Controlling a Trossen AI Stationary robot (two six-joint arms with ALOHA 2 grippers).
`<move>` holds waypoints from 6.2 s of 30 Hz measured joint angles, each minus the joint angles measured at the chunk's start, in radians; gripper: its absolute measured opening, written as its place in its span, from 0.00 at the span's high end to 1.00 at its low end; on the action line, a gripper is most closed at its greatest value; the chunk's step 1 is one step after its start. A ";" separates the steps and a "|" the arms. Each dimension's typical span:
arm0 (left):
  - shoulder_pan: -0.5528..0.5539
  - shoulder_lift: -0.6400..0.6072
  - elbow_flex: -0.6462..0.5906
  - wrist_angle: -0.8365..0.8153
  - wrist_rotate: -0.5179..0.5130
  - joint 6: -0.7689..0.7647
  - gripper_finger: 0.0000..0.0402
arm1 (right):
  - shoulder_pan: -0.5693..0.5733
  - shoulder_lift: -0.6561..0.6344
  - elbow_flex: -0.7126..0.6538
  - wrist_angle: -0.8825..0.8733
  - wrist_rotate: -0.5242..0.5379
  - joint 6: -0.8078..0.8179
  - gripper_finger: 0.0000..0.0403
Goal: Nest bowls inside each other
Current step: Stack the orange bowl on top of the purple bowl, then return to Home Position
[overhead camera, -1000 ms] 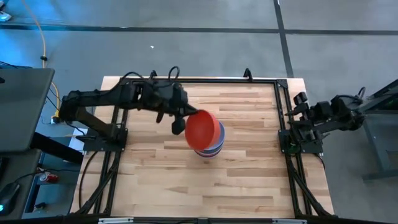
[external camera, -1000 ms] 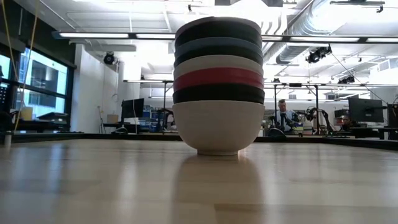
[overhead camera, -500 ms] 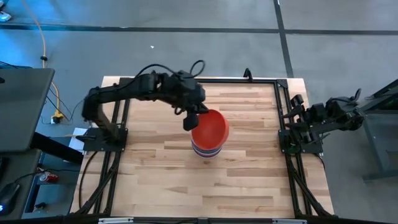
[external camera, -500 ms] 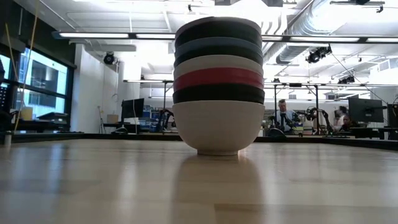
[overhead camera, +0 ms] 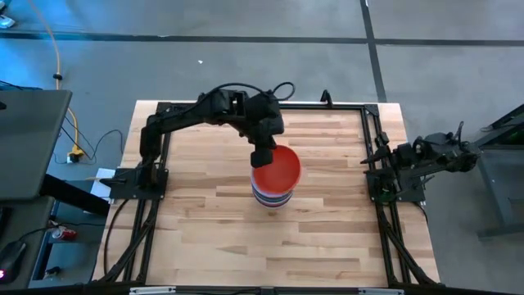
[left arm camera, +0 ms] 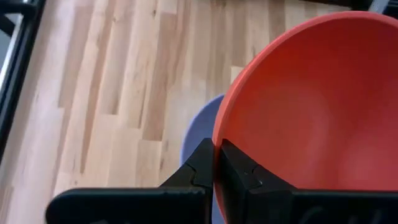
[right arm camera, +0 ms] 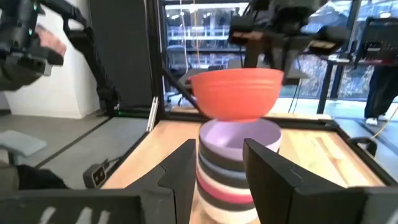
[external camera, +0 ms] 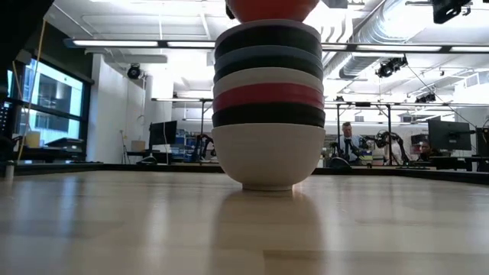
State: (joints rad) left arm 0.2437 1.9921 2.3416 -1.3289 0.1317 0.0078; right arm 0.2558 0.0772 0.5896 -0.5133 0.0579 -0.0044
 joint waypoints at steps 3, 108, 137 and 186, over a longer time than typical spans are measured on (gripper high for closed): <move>0.012 0.009 -0.002 -0.011 0.002 0.003 1.00 | 0.000 0.000 -0.024 0.004 -0.002 -0.001 0.69; -0.091 -0.181 0.014 0.043 0.074 0.188 0.59 | 0.000 0.002 -0.049 0.066 -0.015 0.005 0.69; -0.573 -0.411 -0.031 -0.003 -0.692 0.082 0.59 | 0.000 0.206 -0.378 0.829 -0.022 -0.158 0.69; -0.696 -0.854 -0.104 -0.008 -0.957 0.097 0.59 | -0.219 -0.066 -0.378 0.651 0.083 -0.230 0.69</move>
State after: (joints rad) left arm -0.4519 1.1382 2.2379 -1.3370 -0.8257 0.1044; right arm 0.0372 0.0116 0.2119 0.1375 0.1406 -0.2348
